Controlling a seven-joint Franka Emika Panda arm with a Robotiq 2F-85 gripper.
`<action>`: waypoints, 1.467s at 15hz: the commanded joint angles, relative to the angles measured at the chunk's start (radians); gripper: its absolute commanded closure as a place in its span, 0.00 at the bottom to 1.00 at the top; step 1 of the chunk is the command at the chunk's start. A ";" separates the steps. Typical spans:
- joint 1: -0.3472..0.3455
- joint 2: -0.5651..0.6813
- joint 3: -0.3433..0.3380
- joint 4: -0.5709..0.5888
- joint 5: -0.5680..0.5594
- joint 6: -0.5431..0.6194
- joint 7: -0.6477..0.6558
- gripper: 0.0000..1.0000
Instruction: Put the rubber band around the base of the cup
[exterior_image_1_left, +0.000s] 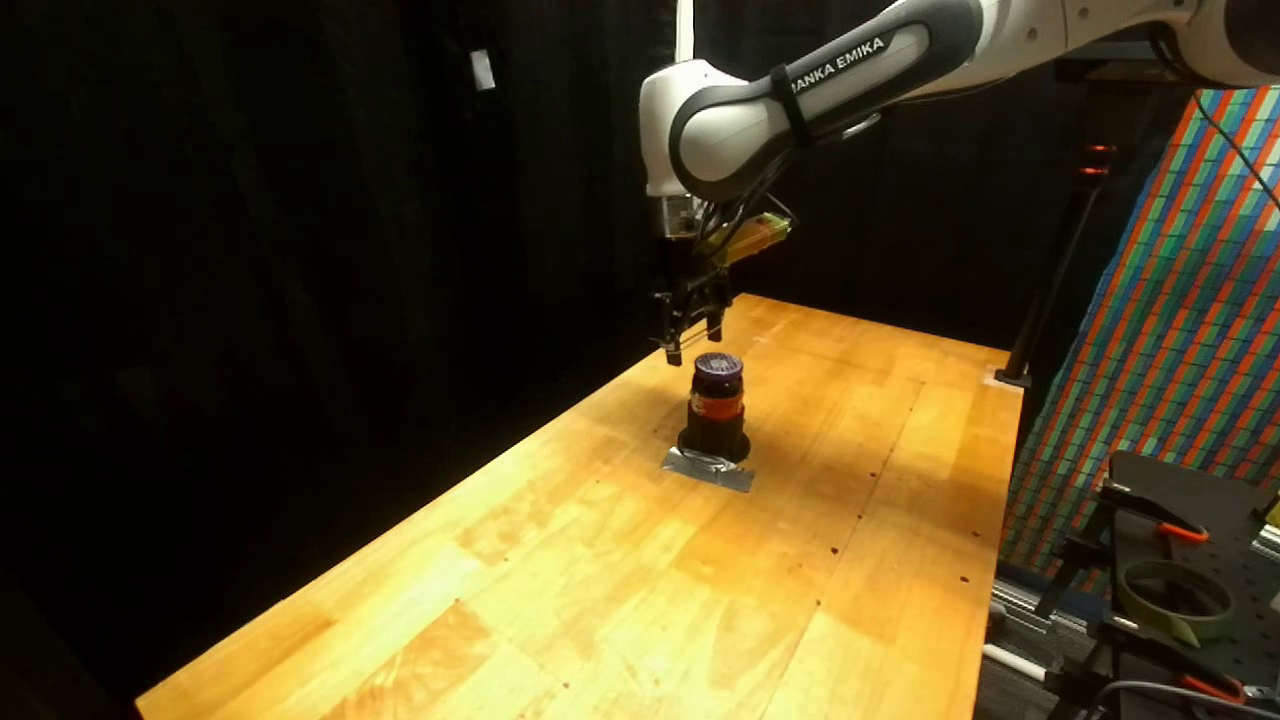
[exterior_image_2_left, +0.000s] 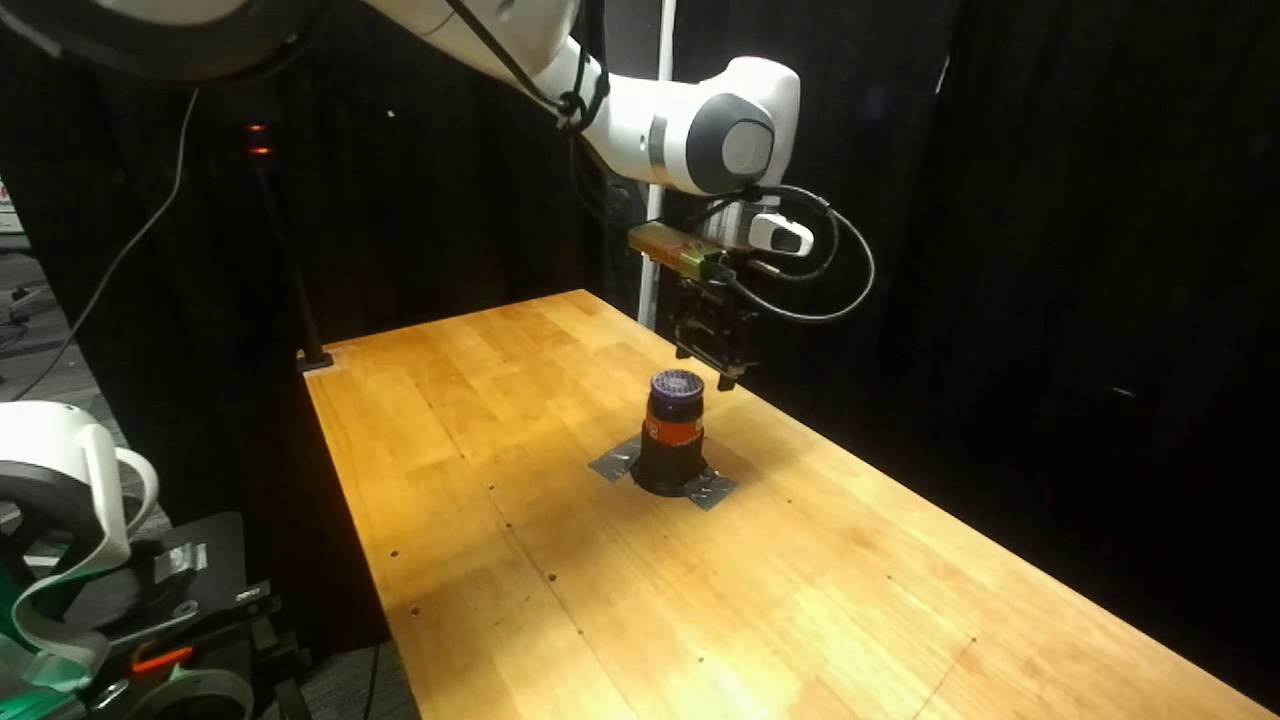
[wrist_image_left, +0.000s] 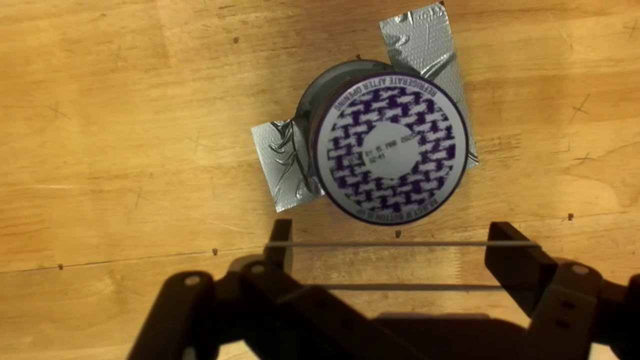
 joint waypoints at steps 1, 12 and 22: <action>0.002 0.073 -0.010 0.119 0.042 -0.070 -0.044 0.00; -0.011 0.089 0.004 0.120 0.100 -0.219 -0.098 0.00; -0.005 -0.131 0.001 -0.240 0.096 -0.073 -0.109 0.00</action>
